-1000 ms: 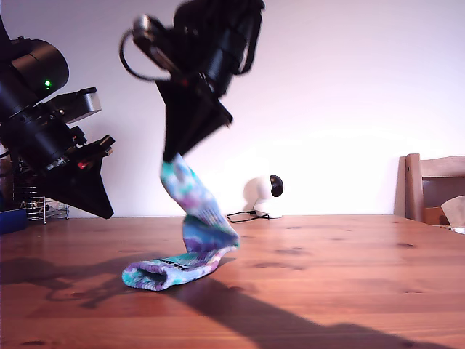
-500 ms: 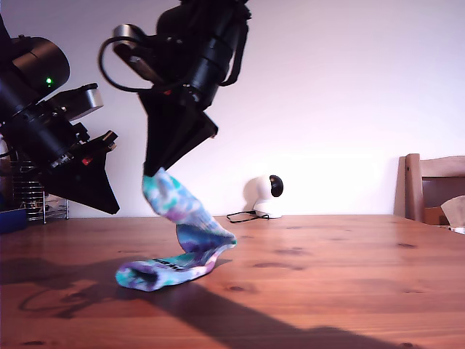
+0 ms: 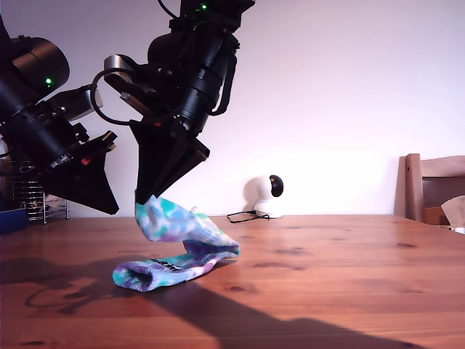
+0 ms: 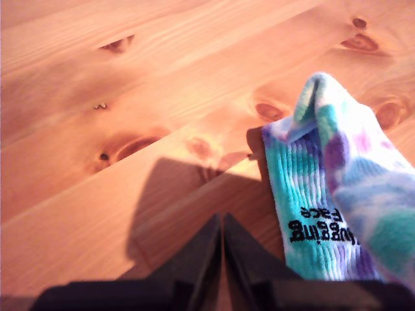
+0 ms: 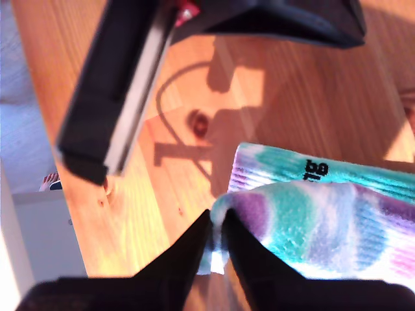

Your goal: Fold the socks in front of you. After folding them, place them to the left side.

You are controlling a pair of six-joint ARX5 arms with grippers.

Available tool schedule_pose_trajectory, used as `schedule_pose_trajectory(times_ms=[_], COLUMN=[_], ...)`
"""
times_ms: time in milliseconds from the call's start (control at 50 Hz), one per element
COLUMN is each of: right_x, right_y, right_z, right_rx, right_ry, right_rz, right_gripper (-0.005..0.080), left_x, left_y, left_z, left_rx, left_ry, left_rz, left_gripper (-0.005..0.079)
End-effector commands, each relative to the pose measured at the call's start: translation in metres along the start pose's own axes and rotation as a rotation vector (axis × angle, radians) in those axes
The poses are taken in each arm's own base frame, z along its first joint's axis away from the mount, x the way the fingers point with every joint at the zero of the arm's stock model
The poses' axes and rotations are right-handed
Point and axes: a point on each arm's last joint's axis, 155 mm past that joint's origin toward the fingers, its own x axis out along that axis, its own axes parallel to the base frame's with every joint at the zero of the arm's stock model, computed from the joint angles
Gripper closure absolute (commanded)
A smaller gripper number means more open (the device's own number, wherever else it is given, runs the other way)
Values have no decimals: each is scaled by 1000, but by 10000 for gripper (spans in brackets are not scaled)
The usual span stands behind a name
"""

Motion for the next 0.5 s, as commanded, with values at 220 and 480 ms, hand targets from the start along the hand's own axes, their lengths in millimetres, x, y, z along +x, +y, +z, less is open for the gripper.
schedule_pose_trajectory(times_ms=[220, 480], right_x=[35, 38], right_y=[-5, -5], right_z=[-14, -11], right_rx=[18, 9], right_ry=[59, 46], right_rz=[38, 50], right_gripper=[765, 765], left_x=[1, -4], left_y=[4, 0], left_z=[-12, -10], left_rx=[-22, -52], left_ry=[25, 12], left_rz=[-3, -60], left_gripper=[761, 761])
